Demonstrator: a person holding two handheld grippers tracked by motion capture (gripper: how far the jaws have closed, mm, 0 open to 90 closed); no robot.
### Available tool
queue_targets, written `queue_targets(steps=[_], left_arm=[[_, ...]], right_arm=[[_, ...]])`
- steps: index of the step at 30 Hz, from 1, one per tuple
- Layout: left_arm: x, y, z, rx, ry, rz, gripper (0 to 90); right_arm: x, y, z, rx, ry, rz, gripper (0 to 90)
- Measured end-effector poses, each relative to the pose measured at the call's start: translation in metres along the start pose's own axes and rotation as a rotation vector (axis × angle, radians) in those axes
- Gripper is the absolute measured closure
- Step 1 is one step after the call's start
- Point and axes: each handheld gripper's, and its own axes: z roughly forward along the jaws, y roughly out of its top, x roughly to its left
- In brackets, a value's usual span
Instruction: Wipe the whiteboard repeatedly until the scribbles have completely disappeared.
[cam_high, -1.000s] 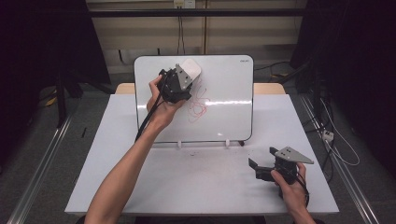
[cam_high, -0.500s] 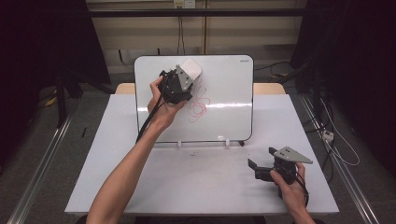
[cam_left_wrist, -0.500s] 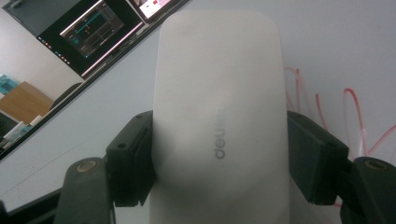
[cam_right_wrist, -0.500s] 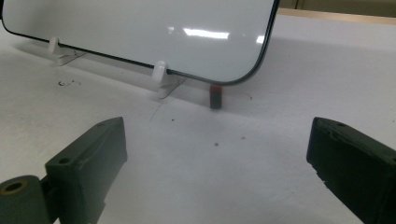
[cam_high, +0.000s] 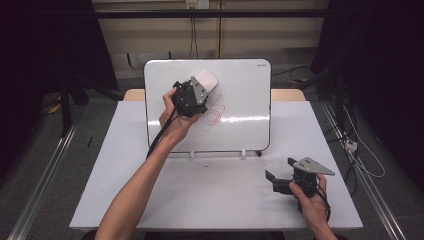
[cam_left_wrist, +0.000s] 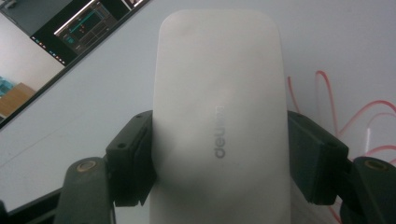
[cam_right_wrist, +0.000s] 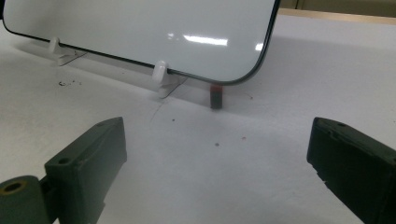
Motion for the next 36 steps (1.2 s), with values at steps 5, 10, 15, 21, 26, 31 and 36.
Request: queue_targets(steps=[5, 10, 15, 21, 26, 31, 36], left_arm=[[-0.006, -0.003, -0.002, -0.002, -0.003, 0.006, 31.2], [-0.013, -0.006, -0.003, -0.011, 0.002, 0.007, 31.2], [-0.02, -0.01, -0.005, -0.018, 0.0, 0.018, 31.2], [-0.038, -0.017, -0.01, -0.02, -0.017, 0.038, 31.1], [-0.044, -0.02, -0.012, -0.025, -0.007, 0.041, 31.1], [-0.044, -0.019, -0.012, -0.027, -0.011, 0.042, 31.1], [-0.043, -0.015, -0.011, -0.004, -0.012, 0.043, 31.1]], right_arm=[[0.001, 0.0, 0.001, 0.001, 0.002, 0.001, 4.6], [0.001, 0.0, 0.0, -0.001, 0.001, 0.0, 4.6], [0.0, 0.0, 0.0, -0.001, 0.001, -0.002, 4.6], [0.002, 0.0, 0.002, 0.003, 0.005, -0.002, 4.6], [0.002, 0.0, 0.002, 0.004, 0.004, -0.007, 4.6], [0.002, 0.001, 0.002, 0.001, 0.007, -0.006, 4.5], [0.002, 0.001, 0.001, -0.001, 0.006, -0.009, 4.6]])
